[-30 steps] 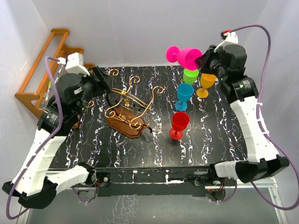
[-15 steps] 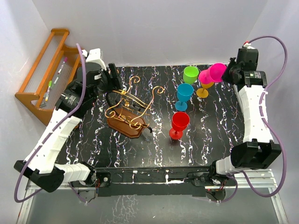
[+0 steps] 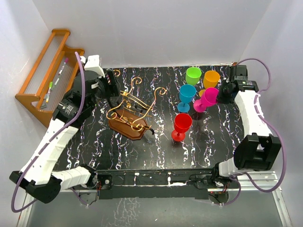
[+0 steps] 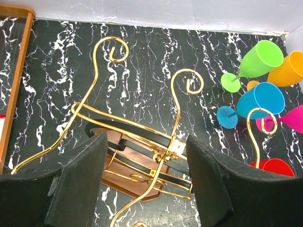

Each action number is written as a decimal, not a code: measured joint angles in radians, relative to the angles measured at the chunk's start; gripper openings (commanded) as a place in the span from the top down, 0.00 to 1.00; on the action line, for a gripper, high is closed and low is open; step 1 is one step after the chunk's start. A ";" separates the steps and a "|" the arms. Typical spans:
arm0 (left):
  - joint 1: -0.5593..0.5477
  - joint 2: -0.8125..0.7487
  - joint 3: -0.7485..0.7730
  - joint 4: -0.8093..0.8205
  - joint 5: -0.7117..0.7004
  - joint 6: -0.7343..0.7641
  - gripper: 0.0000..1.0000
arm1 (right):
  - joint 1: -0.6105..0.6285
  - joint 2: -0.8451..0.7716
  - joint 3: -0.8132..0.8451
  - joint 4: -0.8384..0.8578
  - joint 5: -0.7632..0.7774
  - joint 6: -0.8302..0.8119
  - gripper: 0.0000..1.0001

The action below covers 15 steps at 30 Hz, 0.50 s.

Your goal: Take the wine glass off the wine glass rack

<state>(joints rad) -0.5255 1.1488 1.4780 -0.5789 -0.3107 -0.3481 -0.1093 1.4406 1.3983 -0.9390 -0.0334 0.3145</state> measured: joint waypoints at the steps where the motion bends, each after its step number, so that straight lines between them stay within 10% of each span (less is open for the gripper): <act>1: 0.000 -0.012 -0.015 0.004 -0.001 0.000 0.36 | 0.000 0.010 -0.010 -0.001 0.000 -0.001 0.92; 15: 0.000 -0.166 -0.137 0.031 -0.059 -0.003 0.36 | 0.034 0.128 -0.019 0.034 -0.011 -0.022 0.76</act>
<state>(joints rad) -0.5255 0.9829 1.3415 -0.5480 -0.3695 -0.3508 -0.0757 1.5684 1.3792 -0.9051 -0.0444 0.2924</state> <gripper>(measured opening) 0.641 0.227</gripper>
